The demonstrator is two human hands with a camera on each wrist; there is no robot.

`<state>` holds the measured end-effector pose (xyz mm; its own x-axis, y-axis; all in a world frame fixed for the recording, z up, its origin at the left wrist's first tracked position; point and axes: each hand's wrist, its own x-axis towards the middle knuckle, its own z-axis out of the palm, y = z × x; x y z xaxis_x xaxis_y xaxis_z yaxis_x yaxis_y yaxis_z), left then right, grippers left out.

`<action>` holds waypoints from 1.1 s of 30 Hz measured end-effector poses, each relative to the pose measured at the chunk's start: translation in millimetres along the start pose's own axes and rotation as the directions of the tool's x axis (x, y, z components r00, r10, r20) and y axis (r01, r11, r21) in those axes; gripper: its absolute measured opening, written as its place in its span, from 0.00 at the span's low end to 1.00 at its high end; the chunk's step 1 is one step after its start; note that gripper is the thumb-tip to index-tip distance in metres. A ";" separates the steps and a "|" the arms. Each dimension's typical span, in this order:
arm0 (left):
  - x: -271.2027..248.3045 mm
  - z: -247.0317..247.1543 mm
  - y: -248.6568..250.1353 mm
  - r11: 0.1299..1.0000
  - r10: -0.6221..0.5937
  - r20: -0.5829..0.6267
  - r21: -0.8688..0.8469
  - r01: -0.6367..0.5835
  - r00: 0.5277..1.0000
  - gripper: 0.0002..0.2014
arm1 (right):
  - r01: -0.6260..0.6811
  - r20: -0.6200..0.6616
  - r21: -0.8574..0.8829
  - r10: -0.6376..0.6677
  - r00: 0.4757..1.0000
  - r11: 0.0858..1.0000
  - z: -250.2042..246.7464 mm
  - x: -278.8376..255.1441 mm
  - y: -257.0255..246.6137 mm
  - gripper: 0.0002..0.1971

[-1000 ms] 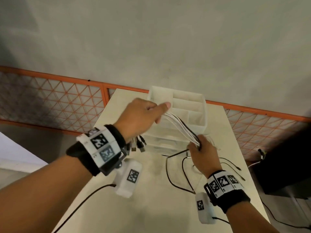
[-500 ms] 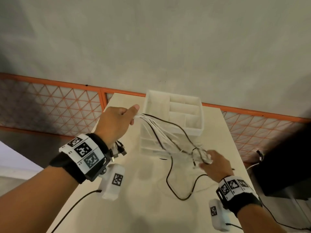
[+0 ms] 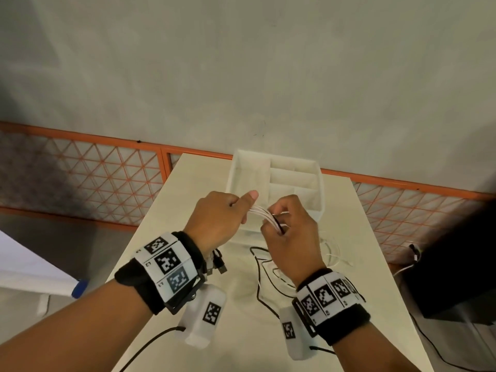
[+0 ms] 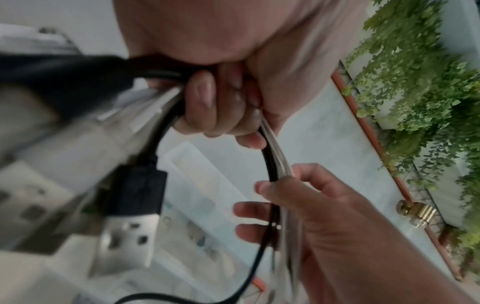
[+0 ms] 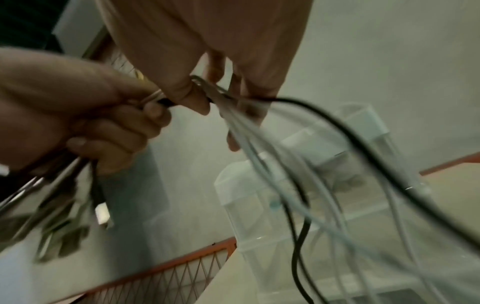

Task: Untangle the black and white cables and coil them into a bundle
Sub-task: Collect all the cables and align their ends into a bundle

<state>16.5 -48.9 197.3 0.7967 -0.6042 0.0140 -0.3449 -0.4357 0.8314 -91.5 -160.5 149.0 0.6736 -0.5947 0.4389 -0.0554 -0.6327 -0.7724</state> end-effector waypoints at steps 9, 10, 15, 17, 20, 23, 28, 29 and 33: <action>-0.2 -8.7 -5.5 0.996 -0.039 0.096 -0.071 0.046 0.995 0.29 | 0.048 0.029 -0.364 -0.040 0.999 0.930 -6.2 2.6 41.4 0.14; 1.9 -12.6 -6.3 0.996 -0.034 0.092 -0.079 0.041 0.995 0.28 | -0.023 0.063 -0.404 0.053 0.997 0.915 -9.6 -0.5 49.6 0.16; 3.7 -20.8 -21.2 0.997 0.072 0.204 -0.013 -0.071 0.976 0.14 | -0.262 0.142 -0.468 0.364 0.920 0.844 -33.9 -8.4 70.0 0.09; 2.6 -14.2 -29.8 0.995 0.072 0.169 0.055 -0.082 0.983 0.12 | -0.327 0.042 -0.390 0.371 0.928 0.861 -45.5 -2.3 67.6 0.17; 4.4 -6.5 -42.3 0.992 -0.031 0.122 0.124 0.015 0.992 0.16 | -0.225 -0.195 -0.283 0.174 0.965 0.932 -64.1 13.4 56.5 0.20; 7.7 -4.3 -49.1 0.976 -0.129 0.115 0.190 0.106 0.985 0.12 | -0.101 -0.380 -0.226 0.008 0.925 0.969 -75.6 23.6 46.9 0.15; 16.6 -13.1 -48.9 0.985 -0.171 0.059 0.032 0.170 0.983 0.11 | -0.313 -0.095 -0.346 0.299 0.950 0.885 -71.3 9.9 62.5 0.12; 17.5 -15.5 -46.3 0.982 -0.174 0.067 -0.062 0.178 0.982 0.11 | -0.391 -0.046 -0.390 0.407 0.912 0.834 -67.4 4.0 71.0 0.10; 23.0 -19.6 -42.1 0.974 -0.188 0.031 -0.123 0.190 0.982 0.10 | -0.469 -0.120 -0.326 0.457 0.882 0.821 -59.1 -4.3 78.9 0.03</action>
<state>59.1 -31.4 173.6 0.8313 -0.5323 -0.1598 -0.1233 -0.4571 0.8808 -142.3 -237.2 113.4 0.4802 -0.8726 0.0893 -0.6019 -0.4018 -0.6902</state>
